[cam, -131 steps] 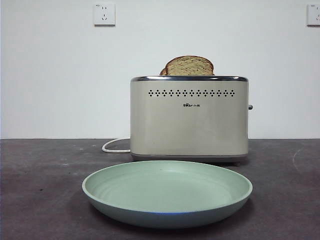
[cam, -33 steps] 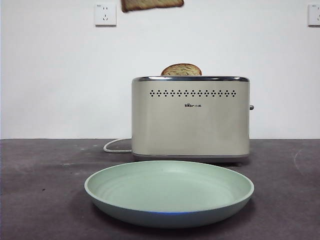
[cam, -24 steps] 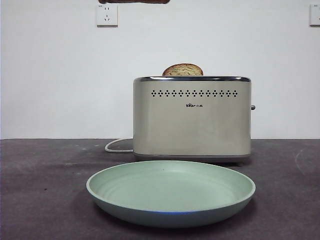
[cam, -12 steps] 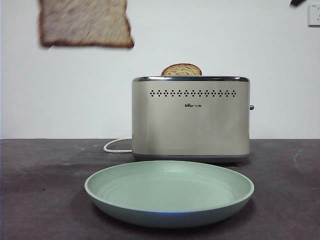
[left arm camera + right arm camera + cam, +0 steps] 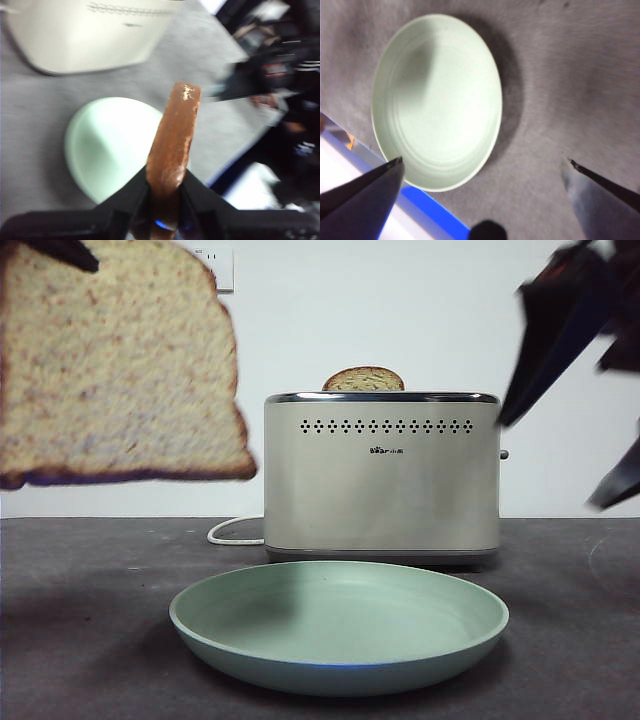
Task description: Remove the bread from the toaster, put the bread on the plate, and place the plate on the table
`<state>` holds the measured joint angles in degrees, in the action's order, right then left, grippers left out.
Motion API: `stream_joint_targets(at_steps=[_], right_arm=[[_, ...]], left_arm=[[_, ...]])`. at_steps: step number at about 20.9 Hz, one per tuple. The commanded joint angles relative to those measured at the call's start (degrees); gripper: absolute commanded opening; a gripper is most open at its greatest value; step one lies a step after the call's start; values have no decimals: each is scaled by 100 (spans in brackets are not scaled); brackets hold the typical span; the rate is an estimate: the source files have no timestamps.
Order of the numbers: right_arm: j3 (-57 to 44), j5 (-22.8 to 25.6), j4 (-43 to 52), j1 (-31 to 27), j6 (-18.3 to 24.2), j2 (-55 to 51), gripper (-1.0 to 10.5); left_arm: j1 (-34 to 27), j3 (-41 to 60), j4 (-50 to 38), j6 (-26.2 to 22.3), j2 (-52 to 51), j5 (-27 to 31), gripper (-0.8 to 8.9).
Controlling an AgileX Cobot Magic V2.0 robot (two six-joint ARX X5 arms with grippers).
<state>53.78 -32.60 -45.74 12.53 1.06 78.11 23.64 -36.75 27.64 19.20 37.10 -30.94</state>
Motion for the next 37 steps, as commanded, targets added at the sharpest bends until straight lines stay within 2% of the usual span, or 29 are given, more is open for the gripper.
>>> stream_joint_targets(at_steps=[1,3,5,7,11,19,26,28,32,34,37], right_arm=[[11,-2,286,286,-50,490,525],[11,11,490,509,-61,914,512],[11,11,675,651,-59,1204,432],[11,15,789,750,-59,1342,429],[11,164,933,879,-59,1414,214],[7,170,1032,896,-122,1692,217],[7,424,1027,970,-149,1735,208],[2,426,1078,1010,-149,1832,107],[0,424,1097,1036,-166,2063,79],[0,435,1143,1034,-155,2103,-16],[0,433,1244,1034,-212,2103,-17]], left_arm=[[0,31,173,48,-26,-136,-9],[0,31,396,-26,-26,-426,-9],[-2,31,675,-245,-26,-505,-8],[-2,31,804,-361,-26,-518,-8],[-2,31,879,-470,-24,-498,-9],[-2,31,796,-422,-24,-557,-8],[-2,31,702,-417,-24,-555,-8],[-2,31,667,-398,-24,-560,-8],[-2,31,651,-396,-24,-682,-8],[-2,31,649,-374,-24,-691,-8],[-2,31,603,-302,-24,-693,-8]])
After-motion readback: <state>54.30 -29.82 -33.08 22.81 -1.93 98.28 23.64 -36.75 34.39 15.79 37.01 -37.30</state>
